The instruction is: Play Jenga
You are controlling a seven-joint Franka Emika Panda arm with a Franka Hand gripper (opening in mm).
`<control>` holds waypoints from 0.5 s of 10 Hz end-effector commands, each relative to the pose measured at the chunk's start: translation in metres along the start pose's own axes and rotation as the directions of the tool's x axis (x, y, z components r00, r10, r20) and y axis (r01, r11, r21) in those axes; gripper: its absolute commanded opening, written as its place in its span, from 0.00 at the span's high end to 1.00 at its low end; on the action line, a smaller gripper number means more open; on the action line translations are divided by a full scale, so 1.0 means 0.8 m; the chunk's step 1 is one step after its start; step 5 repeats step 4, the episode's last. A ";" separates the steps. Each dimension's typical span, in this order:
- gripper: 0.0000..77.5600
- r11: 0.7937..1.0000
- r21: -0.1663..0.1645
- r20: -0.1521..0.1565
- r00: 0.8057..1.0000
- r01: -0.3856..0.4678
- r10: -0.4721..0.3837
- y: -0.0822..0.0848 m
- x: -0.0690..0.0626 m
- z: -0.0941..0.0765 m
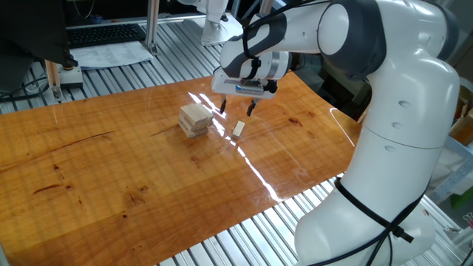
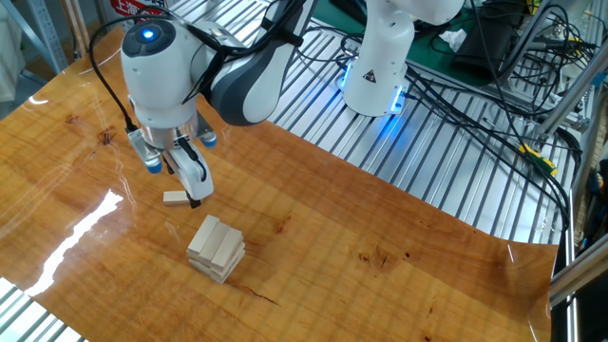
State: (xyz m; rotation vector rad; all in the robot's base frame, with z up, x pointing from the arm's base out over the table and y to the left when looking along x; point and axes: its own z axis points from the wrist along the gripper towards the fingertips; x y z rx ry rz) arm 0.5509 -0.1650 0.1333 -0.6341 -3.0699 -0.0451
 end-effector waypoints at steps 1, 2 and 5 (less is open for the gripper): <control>0.00 1.000 -0.008 0.020 1.000 0.007 -0.007 0.000 -0.003 -0.003; 0.00 1.000 -0.008 0.020 1.000 0.009 -0.009 0.000 -0.004 -0.003; 0.00 1.000 -0.006 0.019 1.000 0.005 -0.005 0.000 -0.006 -0.004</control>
